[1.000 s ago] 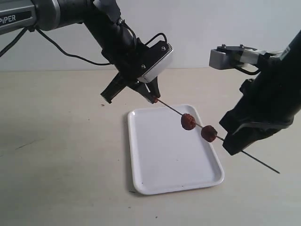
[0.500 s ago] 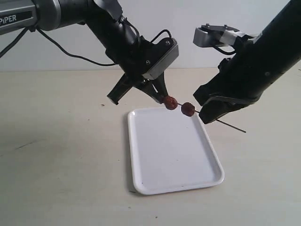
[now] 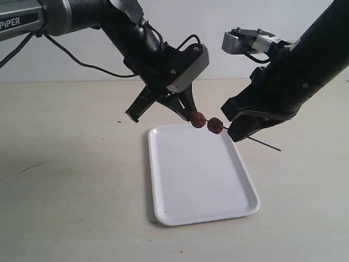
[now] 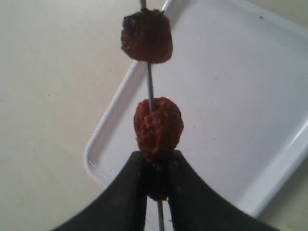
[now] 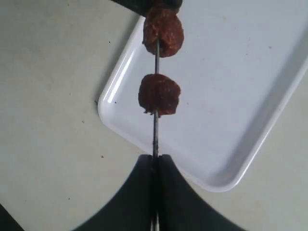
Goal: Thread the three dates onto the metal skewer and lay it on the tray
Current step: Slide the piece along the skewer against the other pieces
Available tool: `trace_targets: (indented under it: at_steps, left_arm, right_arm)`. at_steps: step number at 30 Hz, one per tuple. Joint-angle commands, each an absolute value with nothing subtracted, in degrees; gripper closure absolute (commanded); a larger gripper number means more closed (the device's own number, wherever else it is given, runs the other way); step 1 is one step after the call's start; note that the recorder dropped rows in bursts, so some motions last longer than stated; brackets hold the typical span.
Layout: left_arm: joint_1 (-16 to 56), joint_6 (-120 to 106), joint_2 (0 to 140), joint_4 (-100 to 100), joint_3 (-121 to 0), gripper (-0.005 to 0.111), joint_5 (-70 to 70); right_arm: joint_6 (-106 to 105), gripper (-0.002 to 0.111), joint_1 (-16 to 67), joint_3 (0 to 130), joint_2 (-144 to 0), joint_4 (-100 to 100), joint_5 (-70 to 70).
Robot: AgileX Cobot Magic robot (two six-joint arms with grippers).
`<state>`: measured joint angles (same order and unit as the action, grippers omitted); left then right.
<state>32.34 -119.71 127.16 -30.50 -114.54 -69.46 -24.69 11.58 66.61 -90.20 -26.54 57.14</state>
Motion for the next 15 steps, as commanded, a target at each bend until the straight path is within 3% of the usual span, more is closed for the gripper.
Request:
trace_targets:
  at_steps: [1, 5, 7, 12, 15]
  left_arm:
    - [32.8, -117.7, 126.5, -32.7, -114.6, 0.091, -70.0]
    - [32.8, -114.7, 126.5, -33.6, -114.6, 0.089, -70.0]
    - [32.8, -112.9, 126.5, -34.0, -114.6, 0.081, -70.0]
    - [32.6, -105.6, 126.5, -35.0, -114.6, 0.051, -70.0]
    - [32.6, -102.7, 126.1, -35.0, -114.6, 0.049, -70.0]
  right_arm:
    - [-25.7, 0.108, 11.7, 67.3, -90.1, -27.9, 55.7]
    - [-25.5, 0.108, 11.7, 67.3, -90.1, -27.4, 55.7]
    - [-25.5, 0.108, 11.7, 67.3, -90.1, -26.5, 55.7]
    - [-23.9, 0.108, 11.7, 67.3, -90.1, -24.5, 55.9]
    - [-22.5, 0.108, 11.7, 67.3, -90.1, -23.2, 55.9]
